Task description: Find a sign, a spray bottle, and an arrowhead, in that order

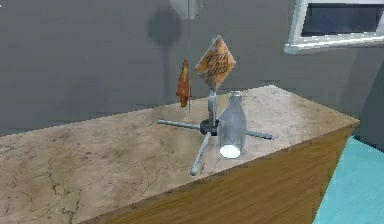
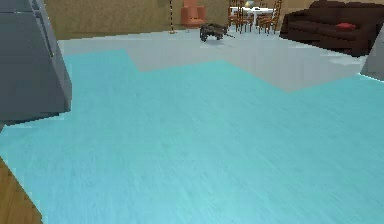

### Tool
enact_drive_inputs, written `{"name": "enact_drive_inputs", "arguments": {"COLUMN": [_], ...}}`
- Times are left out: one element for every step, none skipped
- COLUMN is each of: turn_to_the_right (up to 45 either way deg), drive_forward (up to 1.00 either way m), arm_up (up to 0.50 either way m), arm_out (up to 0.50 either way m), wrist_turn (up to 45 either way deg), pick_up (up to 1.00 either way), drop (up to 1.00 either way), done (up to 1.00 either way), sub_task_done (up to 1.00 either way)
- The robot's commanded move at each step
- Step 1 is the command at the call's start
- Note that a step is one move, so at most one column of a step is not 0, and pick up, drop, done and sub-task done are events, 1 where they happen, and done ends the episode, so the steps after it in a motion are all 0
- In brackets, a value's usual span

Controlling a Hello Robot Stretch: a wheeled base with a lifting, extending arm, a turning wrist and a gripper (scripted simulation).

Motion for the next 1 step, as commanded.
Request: {"name": "enact_drive_inputs", "arguments": {"turn_to_the_right": [0.0], "drive_forward": [0.0], "arm_up": [0.0], "arm_out": [0.0], "wrist_turn": [0.0], "pick_up": [0.0], "drop": [0.0], "done": [1.0], "sub_task_done": [0.0]}}
